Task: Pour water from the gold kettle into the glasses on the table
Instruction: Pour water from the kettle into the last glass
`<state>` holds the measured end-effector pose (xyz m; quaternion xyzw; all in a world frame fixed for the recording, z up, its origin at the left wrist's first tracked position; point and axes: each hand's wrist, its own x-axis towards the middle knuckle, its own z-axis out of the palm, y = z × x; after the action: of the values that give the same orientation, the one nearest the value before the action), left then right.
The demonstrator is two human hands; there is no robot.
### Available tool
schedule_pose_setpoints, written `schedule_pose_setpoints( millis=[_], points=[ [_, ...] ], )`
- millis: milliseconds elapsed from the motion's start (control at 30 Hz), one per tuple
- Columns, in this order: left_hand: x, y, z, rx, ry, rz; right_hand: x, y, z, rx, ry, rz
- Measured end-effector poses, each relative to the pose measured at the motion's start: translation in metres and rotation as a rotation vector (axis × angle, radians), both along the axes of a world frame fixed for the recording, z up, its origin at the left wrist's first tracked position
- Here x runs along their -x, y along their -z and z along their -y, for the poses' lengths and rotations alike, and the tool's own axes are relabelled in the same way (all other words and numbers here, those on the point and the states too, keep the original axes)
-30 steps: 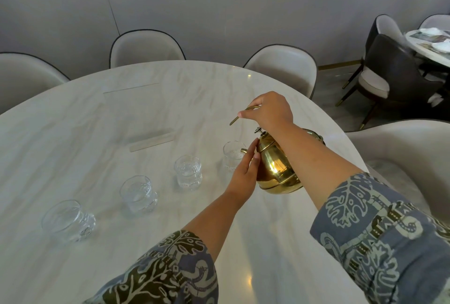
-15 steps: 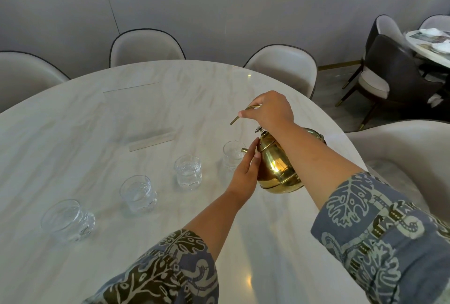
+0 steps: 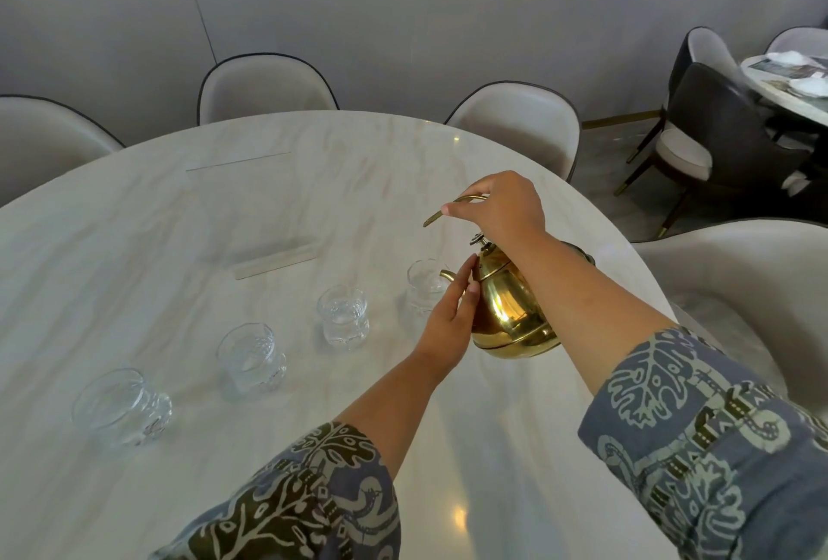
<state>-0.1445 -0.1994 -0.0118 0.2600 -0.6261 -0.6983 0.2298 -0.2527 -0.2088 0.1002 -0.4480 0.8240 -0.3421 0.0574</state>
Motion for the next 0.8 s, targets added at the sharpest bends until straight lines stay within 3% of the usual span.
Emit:
schedule_pose_setpoints(
  millis=[433,800],
  points=[
    [-0.004,0.014,-0.003,0.297,0.063,0.131,0.012,0.037,-0.043,0.295,0.154,0.175],
    [-0.022,0.023,-0.023,0.491,0.154,0.227,-0.004,0.070,-0.105,0.516,0.285,0.527]
  ],
)
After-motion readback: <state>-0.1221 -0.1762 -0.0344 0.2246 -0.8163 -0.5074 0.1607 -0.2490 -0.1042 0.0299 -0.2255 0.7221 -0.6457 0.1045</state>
